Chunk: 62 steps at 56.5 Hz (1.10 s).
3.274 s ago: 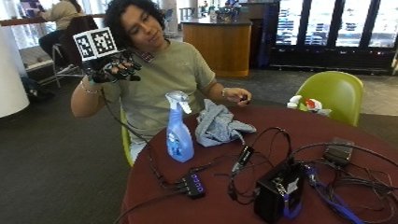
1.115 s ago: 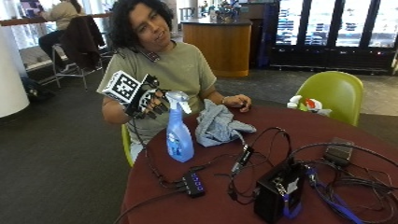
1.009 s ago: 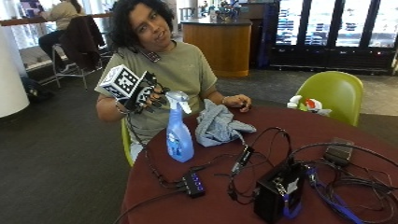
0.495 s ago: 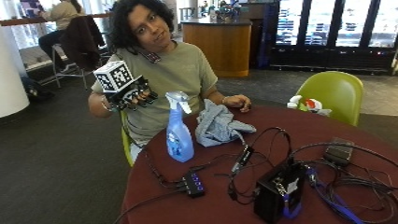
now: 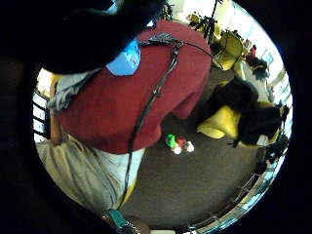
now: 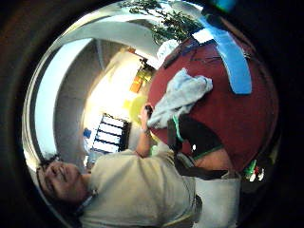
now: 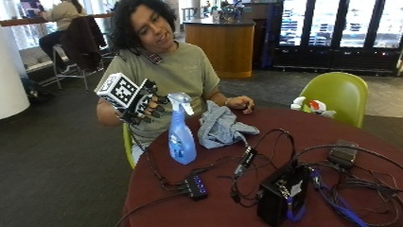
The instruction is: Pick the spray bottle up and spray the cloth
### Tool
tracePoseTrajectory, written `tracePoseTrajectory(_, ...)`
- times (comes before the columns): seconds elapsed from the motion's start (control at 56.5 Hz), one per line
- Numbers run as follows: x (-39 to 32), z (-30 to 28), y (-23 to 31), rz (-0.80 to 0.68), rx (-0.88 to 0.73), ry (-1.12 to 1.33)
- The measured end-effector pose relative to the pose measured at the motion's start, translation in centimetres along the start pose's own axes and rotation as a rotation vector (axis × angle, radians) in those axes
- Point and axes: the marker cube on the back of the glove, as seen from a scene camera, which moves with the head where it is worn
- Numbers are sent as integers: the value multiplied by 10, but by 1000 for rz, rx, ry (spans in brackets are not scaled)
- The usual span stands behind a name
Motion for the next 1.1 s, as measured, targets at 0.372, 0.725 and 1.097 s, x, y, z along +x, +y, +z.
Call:
tracePoseTrajectory(0.372,17,36,-83,111,423,-389)
tracePoseTrajectory(0.725,25,50,-124,244,527,-533)
tracePoseTrajectory(1.097,31,53,-175,327,383,-564)
